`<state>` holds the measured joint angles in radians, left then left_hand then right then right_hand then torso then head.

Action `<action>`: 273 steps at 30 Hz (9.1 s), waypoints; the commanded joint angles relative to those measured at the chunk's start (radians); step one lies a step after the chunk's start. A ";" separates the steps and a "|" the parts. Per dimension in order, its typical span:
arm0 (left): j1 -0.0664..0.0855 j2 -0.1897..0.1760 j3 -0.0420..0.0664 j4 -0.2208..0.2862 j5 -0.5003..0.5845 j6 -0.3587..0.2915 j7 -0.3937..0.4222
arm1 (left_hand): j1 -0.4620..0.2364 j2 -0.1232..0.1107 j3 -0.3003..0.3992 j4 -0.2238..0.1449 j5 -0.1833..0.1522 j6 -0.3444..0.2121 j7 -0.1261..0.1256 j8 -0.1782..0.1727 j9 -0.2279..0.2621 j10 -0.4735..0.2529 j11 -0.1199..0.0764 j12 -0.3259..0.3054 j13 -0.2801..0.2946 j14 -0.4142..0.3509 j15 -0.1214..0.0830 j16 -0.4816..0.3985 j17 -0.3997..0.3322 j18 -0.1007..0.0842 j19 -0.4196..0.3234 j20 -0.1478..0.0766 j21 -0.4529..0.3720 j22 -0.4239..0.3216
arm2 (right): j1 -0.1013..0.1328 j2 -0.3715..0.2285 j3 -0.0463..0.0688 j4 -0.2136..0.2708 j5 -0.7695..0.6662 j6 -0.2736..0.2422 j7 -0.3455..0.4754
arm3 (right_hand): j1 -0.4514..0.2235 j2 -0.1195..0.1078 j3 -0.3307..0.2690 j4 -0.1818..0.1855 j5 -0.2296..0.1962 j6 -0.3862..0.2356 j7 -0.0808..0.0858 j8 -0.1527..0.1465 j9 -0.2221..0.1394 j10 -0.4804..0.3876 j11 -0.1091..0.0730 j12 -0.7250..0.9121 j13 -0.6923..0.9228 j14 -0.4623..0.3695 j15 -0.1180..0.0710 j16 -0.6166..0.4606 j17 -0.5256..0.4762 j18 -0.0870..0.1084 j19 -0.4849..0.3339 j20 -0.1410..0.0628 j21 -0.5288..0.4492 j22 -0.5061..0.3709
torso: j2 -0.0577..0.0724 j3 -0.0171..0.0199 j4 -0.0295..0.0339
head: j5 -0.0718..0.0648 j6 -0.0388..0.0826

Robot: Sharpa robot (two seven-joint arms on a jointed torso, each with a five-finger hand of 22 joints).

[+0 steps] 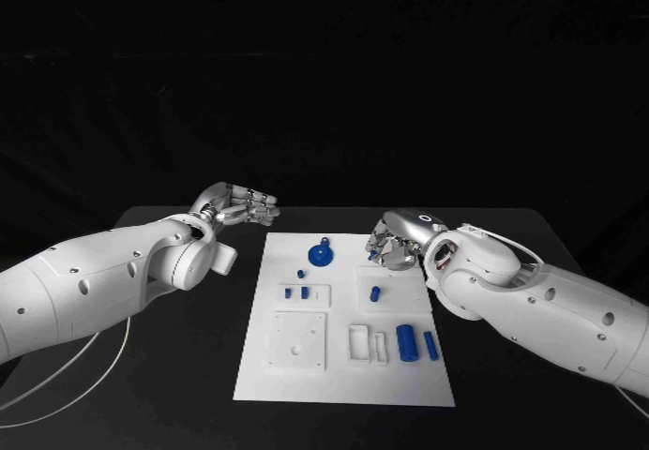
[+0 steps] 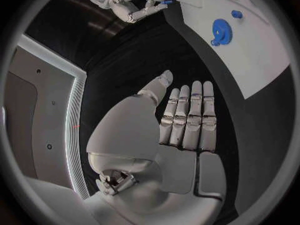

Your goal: Assemble the parts on the task board

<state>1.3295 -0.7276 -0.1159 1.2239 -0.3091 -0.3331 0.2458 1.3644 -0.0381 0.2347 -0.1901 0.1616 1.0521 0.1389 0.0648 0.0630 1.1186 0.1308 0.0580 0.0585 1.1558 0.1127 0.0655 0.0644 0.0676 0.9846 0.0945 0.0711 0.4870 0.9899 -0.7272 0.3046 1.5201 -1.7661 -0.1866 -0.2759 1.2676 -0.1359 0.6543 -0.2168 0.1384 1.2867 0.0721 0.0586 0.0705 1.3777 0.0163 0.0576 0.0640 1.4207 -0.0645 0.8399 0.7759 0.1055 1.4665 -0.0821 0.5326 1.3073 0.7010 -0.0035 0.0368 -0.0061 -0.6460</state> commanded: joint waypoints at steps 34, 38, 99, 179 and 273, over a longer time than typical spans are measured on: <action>0.002 0.055 0.000 0.008 0.034 -0.010 0.001 | 0.006 0.013 -0.003 -0.007 0.005 0.008 0.002 -0.002 -0.001 -0.008 0.002 0.000 -0.001 0.001 0.004 -0.003 0.001 0.004 0.001 0.002 0.004 0.011 | -0.028 0.168 -0.214 0.030 -0.178 0.011 0.017 | 0.003 0.005 0.000 -0.001 0.006 0.005 0.001 0.005 0.001 0.004 0.002 0.003 0.001 0.006 -0.005 -0.008 0.004 0.016 0.046 -0.008 0.006 0.053 | -0.002 -0.0010 0.0016 | 0.130 -0.056; 0.002 0.055 0.000 0.008 0.034 -0.008 -0.001 | 0.006 0.013 -0.003 -0.007 0.005 0.008 0.002 -0.002 -0.001 -0.008 0.002 0.000 -0.001 0.001 0.004 -0.003 0.001 0.004 0.001 0.002 0.004 0.011 | -0.030 0.171 -0.221 0.028 -0.181 0.012 0.017 | 0.003 0.005 0.000 -0.001 0.006 0.005 0.001 0.005 0.001 0.004 0.002 0.003 0.001 0.006 -0.005 -0.008 0.004 0.016 0.046 -0.008 0.006 0.053 | -0.002 -0.0020 0.0013 | 0.132 -0.060; 0.002 0.060 0.000 -0.009 0.034 0.007 -0.019 | 0.008 0.013 -0.006 -0.004 0.004 0.008 0.002 -0.002 -0.001 -0.012 0.003 0.000 -0.001 -0.002 0.005 -0.003 0.001 0.006 0.001 0.003 0.003 0.014 | -0.041 0.185 -0.246 0.013 -0.205 0.062 -0.005 | -0.024 -0.004 -0.020 0.000 0.051 -0.041 0.014 0.003 -0.005 -0.049 0.016 0.002 -0.003 0.004 0.004 -0.015 0.012 0.016 0.042 -0.003 -0.016 0.046 | -0.003 -0.0026 -0.0024 | 0.139 -0.075; 0.001 0.029 -0.001 0.000 0.044 0.016 -0.015 | 0.013 0.023 0.000 -0.006 0.005 0.006 0.004 -0.002 -0.001 -0.011 0.003 0.000 -0.001 -0.002 0.004 -0.002 0.001 0.009 -0.009 0.002 0.007 0.061 | -0.040 -0.027 -0.048 0.053 -0.016 0.185 -0.002 | -0.016 -0.055 -0.087 0.088 -0.003 -0.163 0.019 0.004 -0.007 -0.135 0.038 0.001 -0.005 0.018 0.027 -0.005 -0.085 0.025 0.044 0.024 -0.064 -0.086 | -0.001 -0.0012 -0.0069 | 0.090 -0.047; -0.003 0.078 -0.007 -0.057 0.056 0.031 -0.018 | 0.014 0.026 0.001 -0.004 0.003 0.007 0.004 -0.002 -0.001 -0.010 0.003 0.000 -0.001 -0.002 0.004 -0.002 0.001 0.009 -0.015 0.002 0.003 0.096 | -0.042 0.178 -0.215 0.136 -0.124 0.063 0.006 | -0.008 0.024 -0.002 -0.008 -0.032 -0.004 0.002 0.005 0.006 0.010 -0.001 0.003 -0.001 0.022 -0.007 -0.015 -0.078 0.005 0.043 -0.012 -0.029 -0.061 | -0.005 -0.0060 -0.0111 | 0.170 -0.084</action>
<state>1.3258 -0.6516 -0.1231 1.1642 -0.2590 -0.3162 0.2204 1.3802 -0.0223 0.2320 -0.1928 0.1616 1.0556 0.1426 0.0648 0.0630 1.1089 0.1355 0.0580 0.0586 1.1522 0.1163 0.0656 0.0643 0.0694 0.9772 0.0944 0.0751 0.5825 0.9484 -0.5509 0.0905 1.6572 -1.8555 -0.1550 -0.2677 1.2580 -0.1239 0.6527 -0.2184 0.1011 1.2744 0.0738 0.0571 0.0716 1.3674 0.0300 0.0579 0.0628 1.4432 -0.0652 0.8287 0.6990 0.1002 1.4686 -0.0871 0.5057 1.2470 0.6961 -0.0091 0.0263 0.1662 -0.7288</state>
